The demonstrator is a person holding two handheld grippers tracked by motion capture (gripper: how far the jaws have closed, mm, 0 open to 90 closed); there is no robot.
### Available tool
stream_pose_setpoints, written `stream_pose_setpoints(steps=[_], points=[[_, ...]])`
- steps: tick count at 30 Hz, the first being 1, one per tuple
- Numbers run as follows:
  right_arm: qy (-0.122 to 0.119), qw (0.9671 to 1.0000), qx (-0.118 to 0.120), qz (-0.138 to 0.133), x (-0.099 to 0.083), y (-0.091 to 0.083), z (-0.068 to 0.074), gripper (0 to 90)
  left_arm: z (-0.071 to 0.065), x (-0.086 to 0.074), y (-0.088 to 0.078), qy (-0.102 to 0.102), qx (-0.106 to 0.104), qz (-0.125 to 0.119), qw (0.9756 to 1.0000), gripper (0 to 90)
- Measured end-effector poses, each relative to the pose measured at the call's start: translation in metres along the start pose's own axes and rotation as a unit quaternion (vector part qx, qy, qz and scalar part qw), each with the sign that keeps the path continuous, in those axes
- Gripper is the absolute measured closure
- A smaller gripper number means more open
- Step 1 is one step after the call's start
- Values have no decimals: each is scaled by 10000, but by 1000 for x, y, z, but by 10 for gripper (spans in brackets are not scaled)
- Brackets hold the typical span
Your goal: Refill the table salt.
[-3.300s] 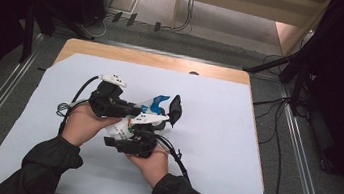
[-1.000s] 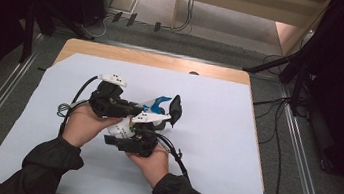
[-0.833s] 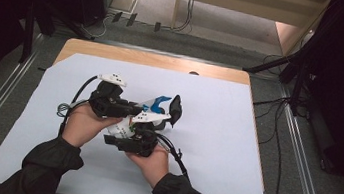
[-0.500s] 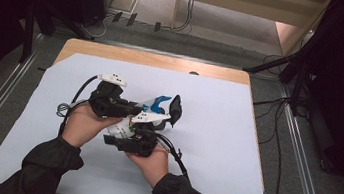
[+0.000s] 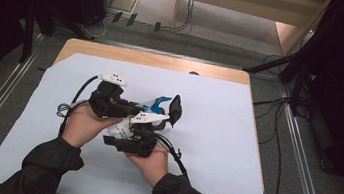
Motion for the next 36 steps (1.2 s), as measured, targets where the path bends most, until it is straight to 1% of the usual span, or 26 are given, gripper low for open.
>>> stream_pose_setpoints(steps=[4,10,14,36], points=[[28,10000,32,-14,1,-1,0,607,0,0,0,25,-7,-5,10000,801],[92,9999,127,-21,1,-2,1,613,1,0,-1,-2,-8,-38,10000,802],[76,9999,109,-37,2,-2,1,615,0,0,0,25,-38,-24,10000,800],[88,9999,77,-44,3,-3,0,627,0,0,0,23,-16,-45,10000,799]])
Point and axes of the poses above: each handheld gripper's, and its own axes: y roughly forward along the jaws, x roughly out of its top, z roughly to its left, the point moved 4 cm from there along y, roughly forward along the jaws, and after that the axes turned 13 degrees about y, right-handed, at the moved point
